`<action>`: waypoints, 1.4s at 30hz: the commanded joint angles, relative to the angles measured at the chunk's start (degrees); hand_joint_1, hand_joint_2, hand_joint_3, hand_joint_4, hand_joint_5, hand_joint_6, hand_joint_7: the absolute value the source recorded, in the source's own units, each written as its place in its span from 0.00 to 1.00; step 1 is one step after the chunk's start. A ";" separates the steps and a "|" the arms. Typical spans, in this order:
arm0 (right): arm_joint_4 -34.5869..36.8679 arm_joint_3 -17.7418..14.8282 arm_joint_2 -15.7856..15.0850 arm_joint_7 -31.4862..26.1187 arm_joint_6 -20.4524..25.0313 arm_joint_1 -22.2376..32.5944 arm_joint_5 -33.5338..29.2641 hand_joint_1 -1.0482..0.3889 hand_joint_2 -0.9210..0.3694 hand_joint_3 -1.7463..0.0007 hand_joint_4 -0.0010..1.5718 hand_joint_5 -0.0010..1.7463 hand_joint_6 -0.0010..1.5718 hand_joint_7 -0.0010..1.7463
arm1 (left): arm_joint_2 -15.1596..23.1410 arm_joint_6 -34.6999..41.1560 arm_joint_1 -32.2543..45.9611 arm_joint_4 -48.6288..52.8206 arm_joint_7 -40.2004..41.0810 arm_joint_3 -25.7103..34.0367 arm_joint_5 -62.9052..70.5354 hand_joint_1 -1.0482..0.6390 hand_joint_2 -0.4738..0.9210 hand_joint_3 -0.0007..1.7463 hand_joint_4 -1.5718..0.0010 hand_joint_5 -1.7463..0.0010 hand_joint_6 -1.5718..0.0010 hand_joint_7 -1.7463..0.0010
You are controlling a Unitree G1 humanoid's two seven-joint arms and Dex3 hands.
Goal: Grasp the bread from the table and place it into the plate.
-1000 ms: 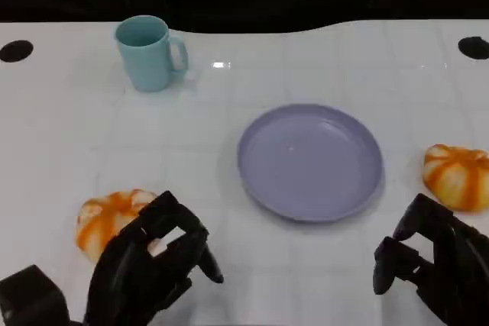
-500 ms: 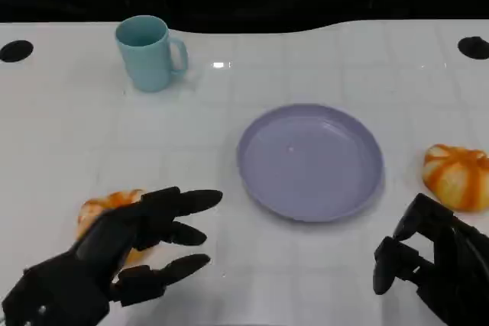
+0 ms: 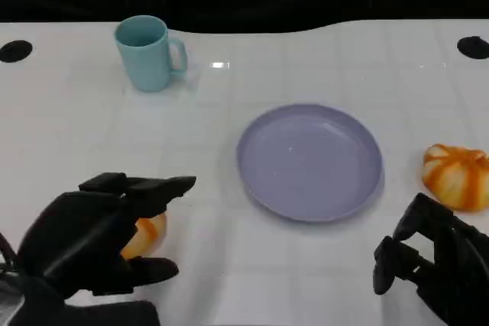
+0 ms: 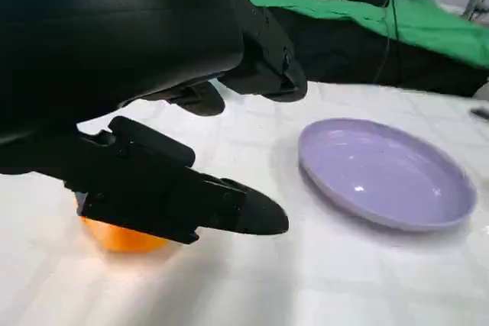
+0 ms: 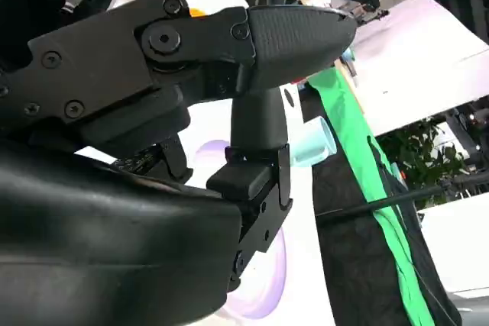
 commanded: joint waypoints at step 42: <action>-0.15 -0.46 -0.26 -0.94 -0.30 -0.17 -0.29 0.31 0.00 0.79 0.48 1.00 0.39 0.91 | 1.21 3.66 -27.58 46.30 1.25 -17.35 13.66 0.30 0.98 0.00 0.89 0.94 0.87 0.99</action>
